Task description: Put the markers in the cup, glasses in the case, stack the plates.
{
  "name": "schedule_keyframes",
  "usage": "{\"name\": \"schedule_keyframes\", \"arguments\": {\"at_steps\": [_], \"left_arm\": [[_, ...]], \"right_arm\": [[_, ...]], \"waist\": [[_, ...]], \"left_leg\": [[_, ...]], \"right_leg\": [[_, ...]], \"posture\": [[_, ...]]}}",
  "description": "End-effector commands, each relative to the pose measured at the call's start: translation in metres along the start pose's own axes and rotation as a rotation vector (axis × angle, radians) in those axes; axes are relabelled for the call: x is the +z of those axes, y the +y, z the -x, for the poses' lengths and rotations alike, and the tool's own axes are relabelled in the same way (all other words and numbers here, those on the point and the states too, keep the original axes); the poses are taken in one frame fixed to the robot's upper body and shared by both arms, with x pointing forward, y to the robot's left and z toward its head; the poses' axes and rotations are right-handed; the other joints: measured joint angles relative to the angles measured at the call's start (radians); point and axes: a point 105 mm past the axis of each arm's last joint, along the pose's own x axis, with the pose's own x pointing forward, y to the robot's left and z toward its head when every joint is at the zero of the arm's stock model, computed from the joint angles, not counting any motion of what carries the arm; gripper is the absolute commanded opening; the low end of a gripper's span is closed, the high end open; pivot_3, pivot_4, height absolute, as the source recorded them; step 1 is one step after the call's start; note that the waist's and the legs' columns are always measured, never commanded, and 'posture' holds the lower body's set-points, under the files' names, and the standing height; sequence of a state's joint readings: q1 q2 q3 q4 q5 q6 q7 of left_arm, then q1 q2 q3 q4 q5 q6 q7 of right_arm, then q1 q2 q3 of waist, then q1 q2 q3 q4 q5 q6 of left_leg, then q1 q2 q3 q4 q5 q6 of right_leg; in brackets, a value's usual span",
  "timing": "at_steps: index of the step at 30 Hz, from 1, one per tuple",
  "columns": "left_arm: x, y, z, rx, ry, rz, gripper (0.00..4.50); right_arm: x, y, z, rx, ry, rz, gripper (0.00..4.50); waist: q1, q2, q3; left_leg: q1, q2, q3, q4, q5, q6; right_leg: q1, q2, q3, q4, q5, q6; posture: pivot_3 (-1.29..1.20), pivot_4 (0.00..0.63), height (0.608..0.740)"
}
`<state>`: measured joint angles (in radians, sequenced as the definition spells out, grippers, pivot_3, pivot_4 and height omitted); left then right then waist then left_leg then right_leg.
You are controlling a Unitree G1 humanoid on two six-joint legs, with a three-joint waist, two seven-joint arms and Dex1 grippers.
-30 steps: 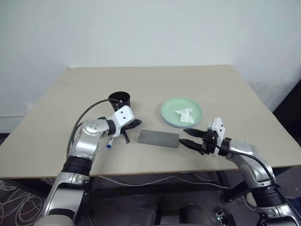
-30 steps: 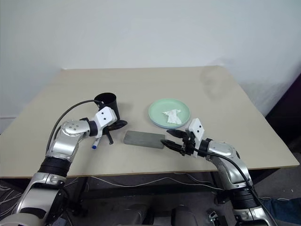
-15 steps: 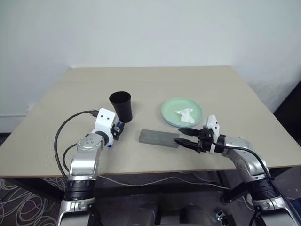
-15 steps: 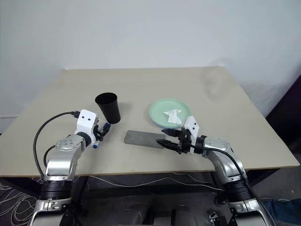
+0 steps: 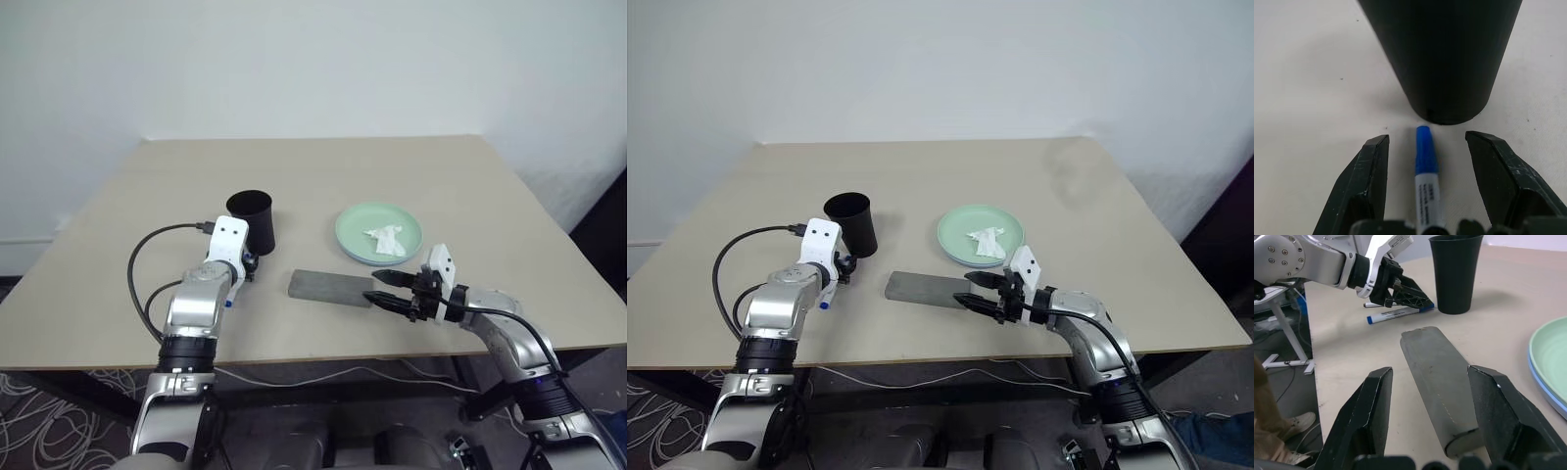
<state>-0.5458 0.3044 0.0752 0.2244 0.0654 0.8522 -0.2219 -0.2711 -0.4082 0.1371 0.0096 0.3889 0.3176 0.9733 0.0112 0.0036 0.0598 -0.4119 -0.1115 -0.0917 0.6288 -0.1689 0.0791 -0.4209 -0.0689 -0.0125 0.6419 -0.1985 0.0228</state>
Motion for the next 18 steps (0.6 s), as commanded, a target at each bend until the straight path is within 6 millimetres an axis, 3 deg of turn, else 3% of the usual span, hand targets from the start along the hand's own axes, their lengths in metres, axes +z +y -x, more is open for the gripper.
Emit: {"name": "schedule_keyframes", "arguments": {"at_steps": [1,8,11,16,18], "left_arm": [[0.016,0.001,-0.001,0.01,-0.022,-0.012,2.65],[-0.001,-0.002,-0.005,-0.002,0.093,0.07,2.65],[-0.003,-0.003,-0.005,-0.012,0.108,0.094,2.09],[-0.003,-0.004,-0.003,-0.016,0.107,0.13,0.35],[-0.004,-0.004,0.0,-0.016,0.113,0.131,0.11]], "right_arm": [[0.014,-0.001,0.003,-0.02,-0.045,0.053,2.64],[0.013,-0.002,0.007,-0.04,-0.044,0.054,2.64],[0.012,-0.003,0.008,-0.043,-0.043,0.054,2.64],[0.011,-0.003,0.008,-0.043,-0.04,0.055,2.64],[0.012,-0.004,0.007,-0.041,-0.039,0.057,2.64]], "waist": [[0.0,0.0,0.0],[0.0,0.0,0.0],[-0.001,0.0,0.0],[-0.001,0.0,0.0],[-0.001,0.0,0.0]], "left_leg": [[0.0,0.0,0.0,0.0,0.0,0.0],[0.0,0.0,0.0,0.0,0.0,0.0],[0.0,0.0,0.0,0.0,0.0,0.0],[0.0,0.0,0.0,0.0,0.0,0.0],[0.0,0.0,0.0,0.0,0.0,0.0]], "right_leg": [[0.0,0.0,0.0,0.0,0.0,0.0],[0.0,0.0,0.0,0.0,0.0,0.0],[0.0,0.0,0.0,0.0,0.0,0.0],[0.0,0.0,0.0,0.0,0.0,0.0],[0.0,0.0,0.0,0.0,0.0,0.0]], "posture": [[0.0,0.0,0.738],[0.0,0.0,0.738],[0.0,0.0,0.738],[0.0,0.0,0.738],[0.0,0.0,0.738]]}}
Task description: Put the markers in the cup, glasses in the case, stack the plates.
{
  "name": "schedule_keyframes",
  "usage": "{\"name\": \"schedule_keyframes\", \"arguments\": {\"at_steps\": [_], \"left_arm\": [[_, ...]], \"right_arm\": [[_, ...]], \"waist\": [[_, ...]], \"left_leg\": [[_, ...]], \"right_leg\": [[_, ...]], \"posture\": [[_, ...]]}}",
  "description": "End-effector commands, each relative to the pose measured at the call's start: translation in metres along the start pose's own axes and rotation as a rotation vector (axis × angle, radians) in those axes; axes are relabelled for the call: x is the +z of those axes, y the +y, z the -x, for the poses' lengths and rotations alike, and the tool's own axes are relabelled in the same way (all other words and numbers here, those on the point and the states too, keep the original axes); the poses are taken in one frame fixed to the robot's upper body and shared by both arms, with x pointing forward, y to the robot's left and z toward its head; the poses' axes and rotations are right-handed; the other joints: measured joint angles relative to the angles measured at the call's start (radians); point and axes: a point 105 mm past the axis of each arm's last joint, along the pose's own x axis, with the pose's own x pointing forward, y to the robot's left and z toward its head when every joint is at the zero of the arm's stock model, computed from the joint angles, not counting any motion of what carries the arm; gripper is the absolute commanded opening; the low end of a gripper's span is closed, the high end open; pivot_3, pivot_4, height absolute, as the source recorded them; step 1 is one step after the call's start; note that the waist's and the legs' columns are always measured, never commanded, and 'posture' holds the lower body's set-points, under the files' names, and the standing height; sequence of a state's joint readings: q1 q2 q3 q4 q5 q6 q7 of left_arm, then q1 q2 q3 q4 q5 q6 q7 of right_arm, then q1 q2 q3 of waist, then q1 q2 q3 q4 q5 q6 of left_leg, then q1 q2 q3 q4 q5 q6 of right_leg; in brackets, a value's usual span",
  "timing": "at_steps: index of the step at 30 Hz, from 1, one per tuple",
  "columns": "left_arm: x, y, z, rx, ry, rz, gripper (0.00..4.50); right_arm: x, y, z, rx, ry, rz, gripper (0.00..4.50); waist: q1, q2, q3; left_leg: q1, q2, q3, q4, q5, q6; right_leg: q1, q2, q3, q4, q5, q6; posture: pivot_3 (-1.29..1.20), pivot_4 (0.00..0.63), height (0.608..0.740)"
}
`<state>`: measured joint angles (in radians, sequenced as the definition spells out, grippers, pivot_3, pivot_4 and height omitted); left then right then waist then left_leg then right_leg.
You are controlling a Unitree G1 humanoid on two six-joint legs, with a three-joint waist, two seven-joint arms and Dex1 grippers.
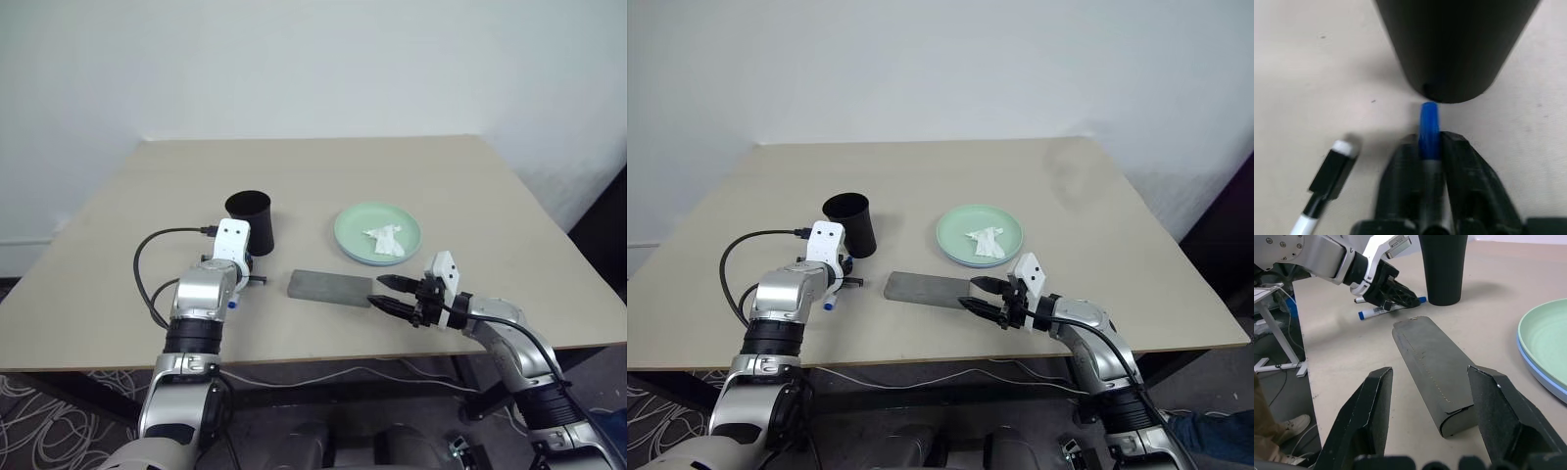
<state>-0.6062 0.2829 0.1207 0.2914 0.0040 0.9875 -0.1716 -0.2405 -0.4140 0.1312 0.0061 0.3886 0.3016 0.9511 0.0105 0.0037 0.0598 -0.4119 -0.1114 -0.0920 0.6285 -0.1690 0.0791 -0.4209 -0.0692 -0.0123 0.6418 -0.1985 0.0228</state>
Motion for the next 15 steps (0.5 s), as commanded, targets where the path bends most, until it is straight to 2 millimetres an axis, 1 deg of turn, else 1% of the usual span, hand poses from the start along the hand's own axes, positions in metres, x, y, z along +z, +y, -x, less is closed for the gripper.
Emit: {"name": "schedule_keyframes", "arguments": {"at_steps": [1,6,9,12,15], "left_arm": [[0.004,-0.003,0.006,-0.012,-0.008,0.01,0.11],[-0.004,-0.01,0.017,-0.05,0.009,-0.028,0.11],[-0.003,-0.028,0.027,-0.149,-0.034,-0.083,0.11],[0.009,-0.048,0.038,-0.259,-0.142,-0.176,0.11],[0.032,-0.064,0.05,-0.341,-0.308,-0.274,0.11]], "right_arm": [[0.018,-0.003,0.002,-0.006,-0.043,0.065,2.64],[0.018,-0.004,0.002,-0.003,-0.041,0.067,2.64],[0.017,-0.005,0.001,0.0,-0.04,0.068,2.64],[0.017,-0.006,-0.001,0.001,-0.039,0.069,2.64],[0.018,-0.007,-0.003,0.002,-0.039,0.071,2.64]], "waist": [[0.0,0.0,0.0],[0.0,0.0,0.0],[0.0,0.0,0.0],[0.001,0.0,0.0],[0.001,0.0,0.0]], "left_leg": [[0.0,0.0,0.0,0.0,0.0,0.0],[0.0,0.0,0.0,0.0,0.0,0.0],[0.0,0.0,0.0,-0.001,0.0,0.0],[0.0,0.0,0.0,-0.001,0.0,0.0],[-0.002,0.0,0.0,-0.001,0.0,0.0]], "right_leg": [[0.0,0.0,0.0,0.0,0.0,0.0],[0.0,0.0,0.0,-0.001,0.0,0.0],[0.0,0.0,0.0,-0.001,0.0,0.0],[0.0,0.0,0.001,-0.001,0.0,0.0],[0.0,-0.001,0.001,-0.001,-0.001,-0.002]], "posture": [[0.0,0.0,0.738],[0.0,0.0,0.738],[0.0,0.0,0.738],[0.0,0.0,0.738],[0.0,0.0,0.738]]}}
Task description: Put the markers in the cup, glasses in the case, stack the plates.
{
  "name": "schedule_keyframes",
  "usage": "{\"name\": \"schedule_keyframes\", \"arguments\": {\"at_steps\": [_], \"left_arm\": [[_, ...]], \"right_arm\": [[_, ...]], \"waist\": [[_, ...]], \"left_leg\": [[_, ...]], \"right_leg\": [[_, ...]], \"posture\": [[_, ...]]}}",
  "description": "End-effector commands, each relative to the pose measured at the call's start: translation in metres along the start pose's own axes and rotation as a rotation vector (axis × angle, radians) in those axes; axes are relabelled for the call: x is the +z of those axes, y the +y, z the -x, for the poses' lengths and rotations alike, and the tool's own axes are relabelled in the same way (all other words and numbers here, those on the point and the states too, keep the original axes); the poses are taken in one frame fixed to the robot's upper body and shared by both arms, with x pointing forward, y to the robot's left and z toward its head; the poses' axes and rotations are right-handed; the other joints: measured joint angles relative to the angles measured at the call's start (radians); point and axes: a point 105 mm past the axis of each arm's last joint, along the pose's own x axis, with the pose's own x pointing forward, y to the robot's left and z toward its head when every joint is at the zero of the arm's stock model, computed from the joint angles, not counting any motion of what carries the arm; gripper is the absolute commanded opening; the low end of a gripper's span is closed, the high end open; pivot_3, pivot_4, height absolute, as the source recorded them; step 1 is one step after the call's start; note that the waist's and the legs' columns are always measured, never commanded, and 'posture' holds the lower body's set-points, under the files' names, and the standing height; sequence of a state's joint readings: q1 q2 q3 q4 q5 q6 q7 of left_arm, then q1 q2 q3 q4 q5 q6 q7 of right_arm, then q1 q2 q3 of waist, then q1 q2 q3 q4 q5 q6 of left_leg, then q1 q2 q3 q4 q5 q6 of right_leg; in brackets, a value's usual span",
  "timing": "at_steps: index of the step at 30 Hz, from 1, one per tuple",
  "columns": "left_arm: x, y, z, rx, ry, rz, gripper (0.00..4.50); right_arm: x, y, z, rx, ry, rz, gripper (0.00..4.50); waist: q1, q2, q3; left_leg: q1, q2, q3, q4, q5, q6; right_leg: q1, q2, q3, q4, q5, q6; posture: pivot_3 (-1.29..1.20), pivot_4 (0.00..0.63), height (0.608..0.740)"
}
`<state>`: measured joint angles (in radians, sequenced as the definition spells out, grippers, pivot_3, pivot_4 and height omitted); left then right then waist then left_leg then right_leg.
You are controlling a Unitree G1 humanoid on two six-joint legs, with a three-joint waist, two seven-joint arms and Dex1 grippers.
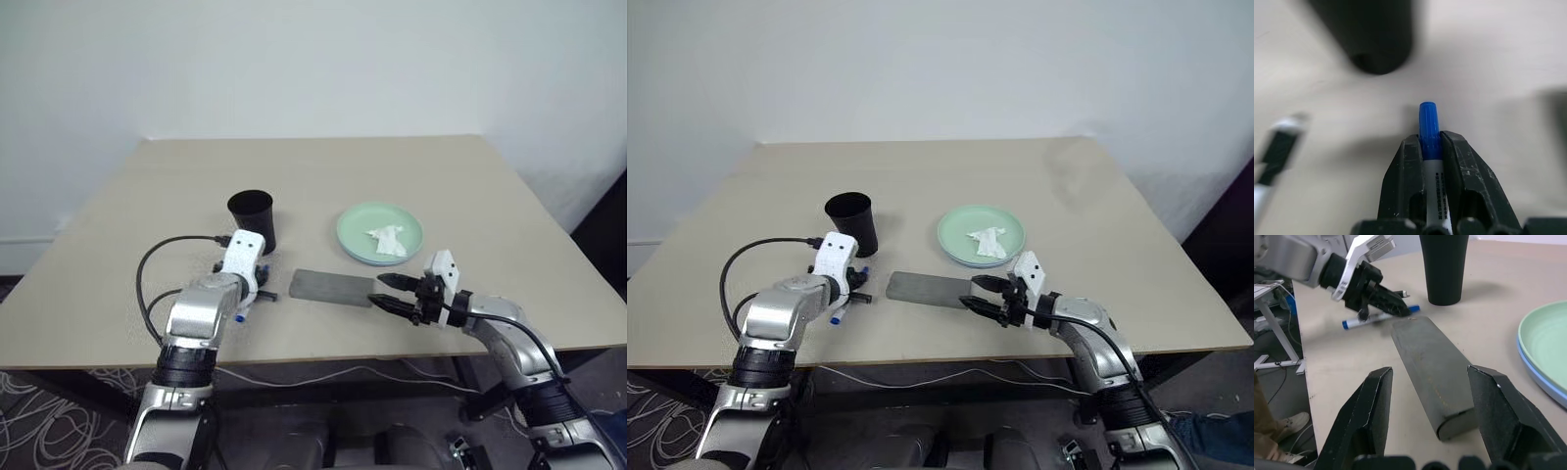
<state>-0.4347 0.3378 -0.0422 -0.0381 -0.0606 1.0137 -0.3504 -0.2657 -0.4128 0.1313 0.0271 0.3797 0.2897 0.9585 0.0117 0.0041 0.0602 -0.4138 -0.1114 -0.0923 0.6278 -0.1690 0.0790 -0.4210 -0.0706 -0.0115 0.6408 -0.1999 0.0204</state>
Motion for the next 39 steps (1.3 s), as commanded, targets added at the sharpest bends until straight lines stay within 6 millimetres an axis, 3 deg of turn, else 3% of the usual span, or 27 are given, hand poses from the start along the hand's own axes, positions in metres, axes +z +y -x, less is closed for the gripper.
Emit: {"name": "schedule_keyframes", "arguments": {"at_steps": [1,5,9,12,15,21,28,37,39], "left_arm": [[0.053,-0.019,0.014,-0.097,-0.261,-0.155,0.11],[0.093,-0.021,0.026,-0.131,-0.496,-0.231,0.11],[0.132,-0.01,0.035,-0.094,-0.699,-0.265,0.11],[0.159,0.01,0.04,0.011,-0.836,-0.248,0.11],[0.181,0.045,0.039,0.173,-0.91,-0.176,0.11],[0.188,0.064,0.023,0.26,-0.924,-0.191,0.11],[0.18,0.065,0.008,0.253,-0.886,-0.188,0.11],[0.184,0.058,0.006,0.251,-0.906,-0.193,3.25],[0.183,0.059,0.007,0.249,-0.91,-0.188,3.25]], "right_arm": [[0.014,-0.004,-0.001,0.0,-0.037,0.053,2.64],[0.015,-0.004,-0.002,-0.001,-0.039,0.057,2.64],[0.016,-0.005,-0.003,-0.003,-0.042,0.061,2.64],[0.017,-0.006,-0.003,-0.007,-0.043,0.063,2.64],[0.018,-0.006,-0.003,-0.013,-0.044,0.063,2.64],[0.018,-0.007,-0.002,-0.027,-0.046,0.064,2.64],[0.019,-0.008,0.001,-0.049,-0.047,0.067,2.64],[0.019,-0.008,0.003,-0.06,-0.044,0.064,2.64],[0.019,-0.008,0.002,-0.058,-0.045,0.064,2.64]], "waist": [[-0.001,0.0,0.0],[-0.001,0.0,0.0],[0.0,0.0,0.0],[0.0,0.0,0.0],[0.0,-0.001,0.0],[0.001,-0.001,0.0],[0.0,-0.003,0.0],[0.0,-0.004,0.0],[0.0,-0.004,0.0]], "left_leg": [[0.0,0.0,0.0,0.0,0.0,0.0],[0.0,0.0,0.0,-0.001,0.0,0.0],[0.0,0.0,0.0,-0.003,0.0,0.0],[0.0,0.0,0.001,-0.003,0.0,0.0],[0.0,0.0,0.002,-0.001,0.0,0.0],[0.0,0.0,0.002,0.0,0.0,0.0],[0.0,-0.001,0.002,0.001,0.0,0.0],[0.0,0.0,0.002,0.002,0.0,0.0],[0.0,0.0,0.002,0.002,0.0,0.0]], "right_leg": [[0.0,0.0,0.0,0.0,0.0,0.0],[-0.001,0.0,0.002,0.0,0.0,-0.001],[-0.003,0.0,0.001,0.0,0.0,-0.001],[-0.003,0.0,-0.001,0.0,0.001,0.001],[-0.003,0.001,-0.001,-0.001,0.001,0.002],[-0.002,0.001,-0.001,-0.001,0.002,0.003],[-0.001,0.001,-0.002,-0.001,0.002,0.003],[-0.001,0.001,-0.003,0.0,0.002,0.004],[-0.001,0.001,-0.003,0.0,0.002,0.004]], "posture": [[0.0,0.0,0.738],[0.0,0.0,0.738],[0.0,0.0,0.738],[0.0,0.0,0.738],[0.0,0.0,0.738],[0.0,0.0,0.738],[0.0,0.0,0.738],[0.0,0.0,0.738],[0.0,0.0,0.738]]}}
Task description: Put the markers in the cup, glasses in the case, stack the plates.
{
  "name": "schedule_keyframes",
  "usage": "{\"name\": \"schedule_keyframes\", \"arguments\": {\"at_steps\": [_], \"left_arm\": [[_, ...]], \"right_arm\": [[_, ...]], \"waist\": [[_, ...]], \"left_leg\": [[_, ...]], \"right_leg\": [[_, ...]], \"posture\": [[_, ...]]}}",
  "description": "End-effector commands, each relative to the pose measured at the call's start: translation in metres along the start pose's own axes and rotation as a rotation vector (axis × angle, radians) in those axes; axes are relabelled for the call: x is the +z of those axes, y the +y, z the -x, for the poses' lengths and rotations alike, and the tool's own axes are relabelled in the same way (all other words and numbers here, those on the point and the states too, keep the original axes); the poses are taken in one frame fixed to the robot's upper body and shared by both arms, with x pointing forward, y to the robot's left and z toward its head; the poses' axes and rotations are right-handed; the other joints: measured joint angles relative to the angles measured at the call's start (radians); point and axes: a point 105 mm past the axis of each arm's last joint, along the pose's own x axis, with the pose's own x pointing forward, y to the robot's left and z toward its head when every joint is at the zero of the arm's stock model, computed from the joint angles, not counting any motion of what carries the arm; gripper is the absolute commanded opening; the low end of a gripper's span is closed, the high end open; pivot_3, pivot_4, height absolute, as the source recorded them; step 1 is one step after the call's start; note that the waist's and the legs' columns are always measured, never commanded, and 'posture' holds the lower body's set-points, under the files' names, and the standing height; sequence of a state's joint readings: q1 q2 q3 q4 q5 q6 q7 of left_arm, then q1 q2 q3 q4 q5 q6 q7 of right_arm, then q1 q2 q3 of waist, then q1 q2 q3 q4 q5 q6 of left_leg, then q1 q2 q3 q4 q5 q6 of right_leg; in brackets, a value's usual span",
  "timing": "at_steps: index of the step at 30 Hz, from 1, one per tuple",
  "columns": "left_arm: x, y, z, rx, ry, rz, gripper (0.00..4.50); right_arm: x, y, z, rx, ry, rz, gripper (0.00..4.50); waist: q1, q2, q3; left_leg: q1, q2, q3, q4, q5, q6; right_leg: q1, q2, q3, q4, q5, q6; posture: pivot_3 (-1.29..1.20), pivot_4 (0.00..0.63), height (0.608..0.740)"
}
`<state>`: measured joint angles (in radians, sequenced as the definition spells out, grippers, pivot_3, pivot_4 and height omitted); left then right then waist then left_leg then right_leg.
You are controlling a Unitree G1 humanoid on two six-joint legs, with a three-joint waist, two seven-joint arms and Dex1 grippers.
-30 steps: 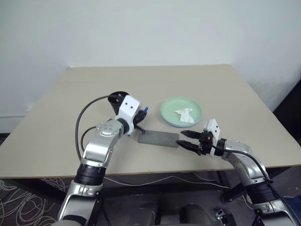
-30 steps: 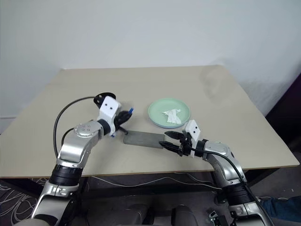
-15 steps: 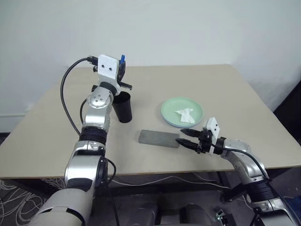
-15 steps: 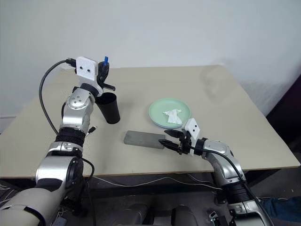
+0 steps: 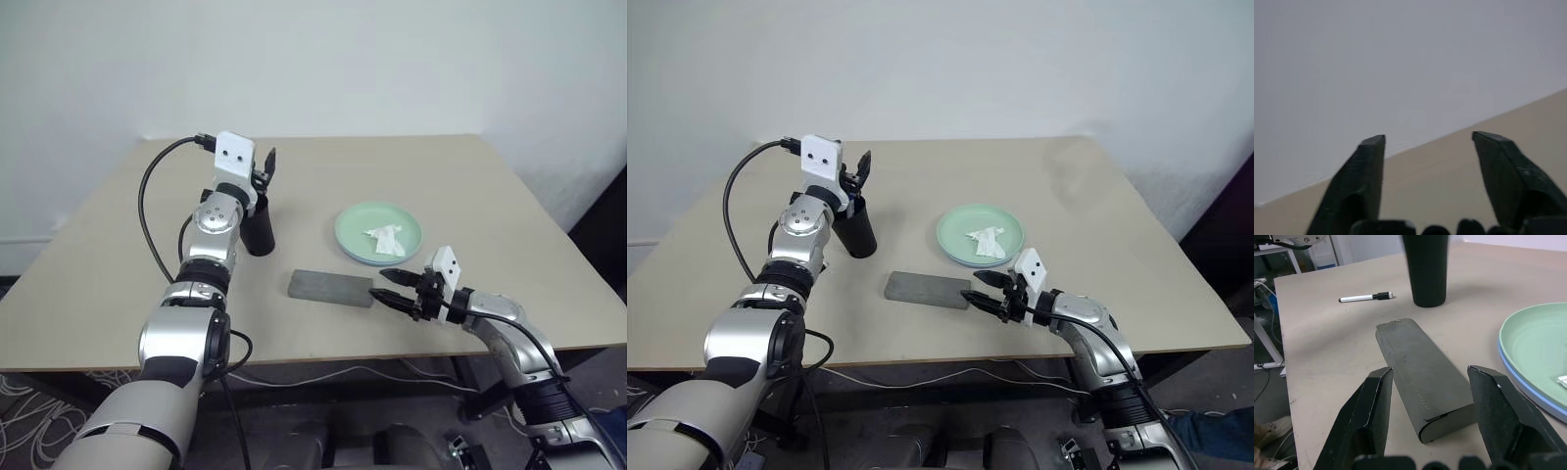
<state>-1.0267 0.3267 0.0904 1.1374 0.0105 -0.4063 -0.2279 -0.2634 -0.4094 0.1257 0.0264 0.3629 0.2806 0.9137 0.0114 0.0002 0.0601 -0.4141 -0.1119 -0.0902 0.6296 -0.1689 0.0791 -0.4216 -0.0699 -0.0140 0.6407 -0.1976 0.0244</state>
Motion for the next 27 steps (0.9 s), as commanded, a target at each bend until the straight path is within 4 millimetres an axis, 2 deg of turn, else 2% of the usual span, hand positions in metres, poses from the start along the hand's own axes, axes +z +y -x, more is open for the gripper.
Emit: {"name": "schedule_keyframes", "arguments": {"at_steps": [1,8,17,20,27], "left_arm": [[0.026,0.006,-0.007,0.01,-0.082,-0.006,3.25],[0.03,0.02,0.003,-0.084,-0.071,0.105,3.25],[0.039,0.07,0.051,-0.183,0.097,0.083,3.25],[0.033,0.08,0.074,-0.235,0.22,0.034,3.25],[0.004,0.08,0.113,-0.334,0.471,0.01,3.25]], "right_arm": [[0.019,-0.002,0.001,-0.004,-0.049,0.049,2.64],[0.019,-0.002,0.0,0.0,-0.05,0.049,2.64],[0.018,-0.002,-0.002,0.018,-0.042,0.047,2.64],[0.017,-0.002,-0.003,0.028,-0.039,0.046,2.64],[0.017,-0.002,-0.005,0.039,-0.038,0.046,2.64]], "waist": [[0.0,0.0,0.0],[-0.002,0.0,0.0],[-0.01,0.0,0.0],[-0.01,0.0,0.0],[-0.001,0.002,0.001]], "left_leg": [[0.0,0.0,0.0,0.0,0.0,0.0],[0.0,0.0,0.0,0.0,0.0,0.0],[0.001,0.001,0.0,-0.001,0.0,0.0],[0.001,0.001,0.0,-0.001,0.0,0.0],[0.002,0.001,0.0,-0.003,0.0,0.0]], "right_leg": [[0.0,0.0,0.0,0.0,0.0,0.0],[0.0,0.0,0.0,0.0,0.0,0.0],[-0.002,0.002,0.001,0.001,0.0,0.0],[-0.001,0.002,0.002,0.001,0.0,-0.001],[-0.001,0.001,0.003,0.002,-0.001,-0.003]], "posture": [[0.0,0.0,0.738],[0.0,0.0,0.738],[0.0,0.0,0.738],[0.0,0.0,0.738],[0.0,0.0,0.738]]}}
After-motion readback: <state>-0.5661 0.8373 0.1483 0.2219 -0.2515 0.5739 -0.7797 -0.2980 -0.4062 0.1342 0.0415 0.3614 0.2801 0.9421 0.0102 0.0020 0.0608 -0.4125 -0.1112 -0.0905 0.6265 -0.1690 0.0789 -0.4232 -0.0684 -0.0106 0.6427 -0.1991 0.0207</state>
